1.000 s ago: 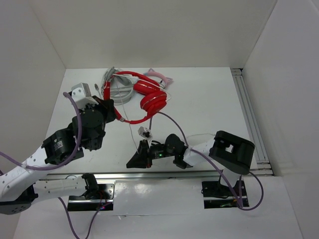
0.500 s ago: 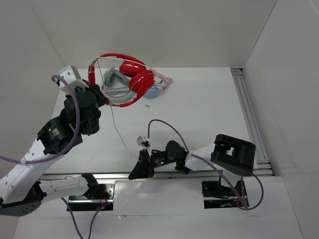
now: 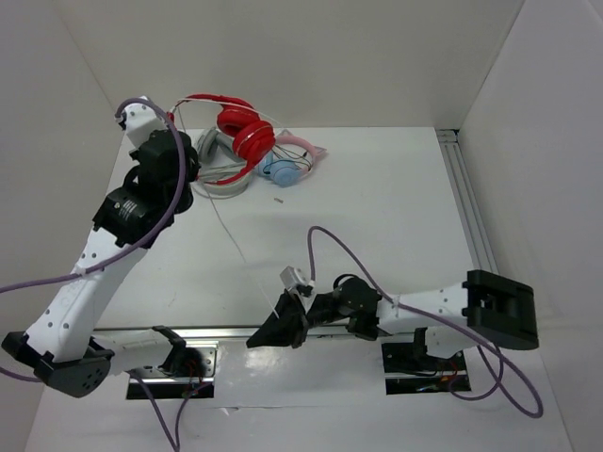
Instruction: Wrap the headphones
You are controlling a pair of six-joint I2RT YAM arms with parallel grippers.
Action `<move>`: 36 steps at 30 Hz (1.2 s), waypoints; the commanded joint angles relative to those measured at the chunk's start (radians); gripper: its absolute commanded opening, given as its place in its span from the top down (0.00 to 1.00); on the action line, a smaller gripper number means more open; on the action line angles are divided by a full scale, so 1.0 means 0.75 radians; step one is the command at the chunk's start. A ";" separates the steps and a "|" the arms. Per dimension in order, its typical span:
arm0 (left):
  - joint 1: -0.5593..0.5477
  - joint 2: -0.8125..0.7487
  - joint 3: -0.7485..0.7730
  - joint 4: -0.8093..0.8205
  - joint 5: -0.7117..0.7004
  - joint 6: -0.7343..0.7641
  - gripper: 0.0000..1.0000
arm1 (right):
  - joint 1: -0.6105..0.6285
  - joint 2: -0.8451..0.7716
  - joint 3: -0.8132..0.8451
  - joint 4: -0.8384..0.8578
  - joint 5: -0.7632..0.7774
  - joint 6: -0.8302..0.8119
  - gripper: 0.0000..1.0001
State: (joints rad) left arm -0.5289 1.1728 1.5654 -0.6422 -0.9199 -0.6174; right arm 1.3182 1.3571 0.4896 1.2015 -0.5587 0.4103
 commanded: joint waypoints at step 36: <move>-0.144 -0.036 -0.467 -0.346 0.104 0.054 1.00 | -0.046 -0.349 1.135 -1.995 0.966 -0.999 1.00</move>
State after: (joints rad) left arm -0.6365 1.1339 1.1889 -0.9325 -0.7616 -0.5041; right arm 1.2842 1.0874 1.2728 -0.2749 0.1921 -0.3153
